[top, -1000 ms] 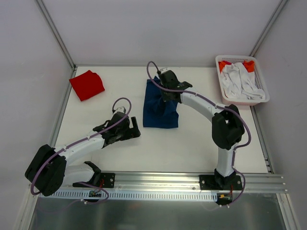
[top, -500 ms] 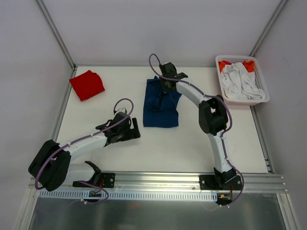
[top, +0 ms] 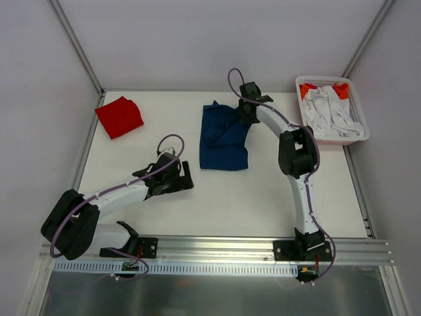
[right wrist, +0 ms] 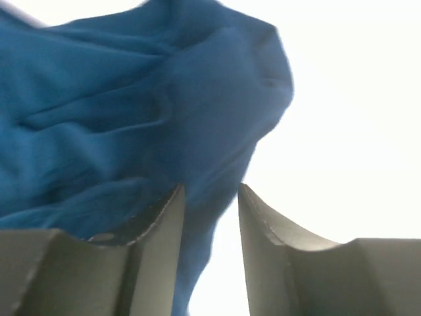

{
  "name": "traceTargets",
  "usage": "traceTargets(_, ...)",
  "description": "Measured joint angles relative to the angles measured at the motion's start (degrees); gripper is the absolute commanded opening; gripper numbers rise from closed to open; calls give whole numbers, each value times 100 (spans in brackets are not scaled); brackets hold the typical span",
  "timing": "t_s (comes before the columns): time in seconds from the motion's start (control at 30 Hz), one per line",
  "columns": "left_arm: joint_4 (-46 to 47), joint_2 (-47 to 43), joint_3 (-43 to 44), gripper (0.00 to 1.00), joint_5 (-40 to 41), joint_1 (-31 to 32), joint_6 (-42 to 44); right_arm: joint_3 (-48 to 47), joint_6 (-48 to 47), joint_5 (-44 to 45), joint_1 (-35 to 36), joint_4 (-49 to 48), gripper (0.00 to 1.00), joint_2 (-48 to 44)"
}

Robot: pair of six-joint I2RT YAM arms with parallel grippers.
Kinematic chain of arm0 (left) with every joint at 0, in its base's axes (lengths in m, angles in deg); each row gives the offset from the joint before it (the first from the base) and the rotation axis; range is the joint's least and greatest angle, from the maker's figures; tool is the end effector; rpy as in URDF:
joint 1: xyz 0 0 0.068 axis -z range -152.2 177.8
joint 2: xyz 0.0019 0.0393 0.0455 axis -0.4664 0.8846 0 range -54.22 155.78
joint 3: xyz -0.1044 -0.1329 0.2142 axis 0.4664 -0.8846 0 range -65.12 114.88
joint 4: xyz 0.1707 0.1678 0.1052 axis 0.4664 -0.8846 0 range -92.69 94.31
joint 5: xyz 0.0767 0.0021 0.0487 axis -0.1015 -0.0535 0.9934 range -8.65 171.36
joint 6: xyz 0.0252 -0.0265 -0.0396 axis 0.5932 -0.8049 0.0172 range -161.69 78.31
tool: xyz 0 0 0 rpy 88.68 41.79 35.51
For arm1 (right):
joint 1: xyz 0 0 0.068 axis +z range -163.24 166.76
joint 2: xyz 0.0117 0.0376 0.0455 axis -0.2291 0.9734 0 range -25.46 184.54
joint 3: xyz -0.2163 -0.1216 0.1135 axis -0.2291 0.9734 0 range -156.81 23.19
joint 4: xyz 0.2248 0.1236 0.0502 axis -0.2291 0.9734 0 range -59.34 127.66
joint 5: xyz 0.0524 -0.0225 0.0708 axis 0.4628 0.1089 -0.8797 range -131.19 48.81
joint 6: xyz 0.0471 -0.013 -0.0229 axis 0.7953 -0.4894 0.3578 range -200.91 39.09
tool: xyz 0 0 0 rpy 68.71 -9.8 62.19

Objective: Fold and stack the t-shirts
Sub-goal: Fold the folded rectangular tshirt in 1/3 of the way

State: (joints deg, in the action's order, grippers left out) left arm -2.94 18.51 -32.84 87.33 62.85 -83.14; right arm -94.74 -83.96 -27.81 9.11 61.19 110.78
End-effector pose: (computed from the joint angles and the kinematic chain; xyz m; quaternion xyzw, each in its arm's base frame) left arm 0.1990 -0.1352 0.1714 -0.0708 0.9289 -0.1849 0.3130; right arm 0.4966 0.1953 0.1942 -0.1645 0.9161 -0.0490 0.3624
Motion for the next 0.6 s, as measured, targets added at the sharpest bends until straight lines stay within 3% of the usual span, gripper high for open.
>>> traceTargets(0.27,116,55,7,99,-20,0,-2,789,-15,85,-24,-4,44,-590)
traceTargets(0.6,282,114,7,99,-107,0,0,1923,-63,177,675,-107,43,-2472)
